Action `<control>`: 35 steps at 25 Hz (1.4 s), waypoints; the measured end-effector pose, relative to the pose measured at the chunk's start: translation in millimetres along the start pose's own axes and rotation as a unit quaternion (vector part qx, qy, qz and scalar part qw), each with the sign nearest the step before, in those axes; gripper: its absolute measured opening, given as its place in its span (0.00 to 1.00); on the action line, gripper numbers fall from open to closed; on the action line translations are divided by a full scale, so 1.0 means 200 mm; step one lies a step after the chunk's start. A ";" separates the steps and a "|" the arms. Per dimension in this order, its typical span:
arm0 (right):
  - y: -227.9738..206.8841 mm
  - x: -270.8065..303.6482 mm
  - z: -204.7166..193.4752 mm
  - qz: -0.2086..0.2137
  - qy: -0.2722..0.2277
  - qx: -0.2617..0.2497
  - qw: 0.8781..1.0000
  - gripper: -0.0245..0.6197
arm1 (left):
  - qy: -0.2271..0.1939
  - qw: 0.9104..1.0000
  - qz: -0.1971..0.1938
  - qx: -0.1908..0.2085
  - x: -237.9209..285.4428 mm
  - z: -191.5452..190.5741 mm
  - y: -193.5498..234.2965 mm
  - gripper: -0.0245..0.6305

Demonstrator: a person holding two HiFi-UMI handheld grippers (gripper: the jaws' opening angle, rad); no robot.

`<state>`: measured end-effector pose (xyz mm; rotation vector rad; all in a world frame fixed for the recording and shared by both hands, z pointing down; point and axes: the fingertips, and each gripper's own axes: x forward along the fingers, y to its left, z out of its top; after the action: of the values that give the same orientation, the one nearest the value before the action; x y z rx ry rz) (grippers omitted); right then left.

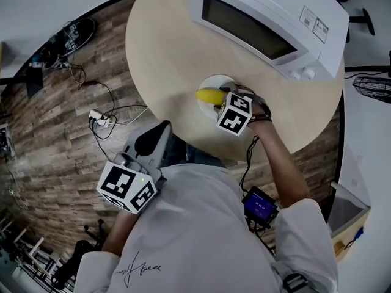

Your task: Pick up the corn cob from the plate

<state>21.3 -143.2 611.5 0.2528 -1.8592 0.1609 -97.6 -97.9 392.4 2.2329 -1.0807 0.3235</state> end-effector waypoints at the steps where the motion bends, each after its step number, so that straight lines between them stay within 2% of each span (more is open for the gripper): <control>1: 0.00 0.00 0.00 0.001 0.000 -0.001 1.000 0.46 | 0.000 1.000 0.000 0.000 0.00 0.00 0.00 0.03; 9: 0.01 0.00 0.00 -0.001 0.002 0.002 1.000 0.45 | 0.002 1.000 -0.003 0.000 0.00 -0.01 0.00 0.03; 35: 0.00 -0.04 -0.06 -0.016 0.008 0.073 0.997 0.45 | -0.003 1.000 -0.016 0.004 -0.02 -0.02 -0.04 0.03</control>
<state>35.1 -140.2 607.5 0.3801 -1.8286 0.2771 -93.3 -90.0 390.5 2.2564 -1.0467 0.3078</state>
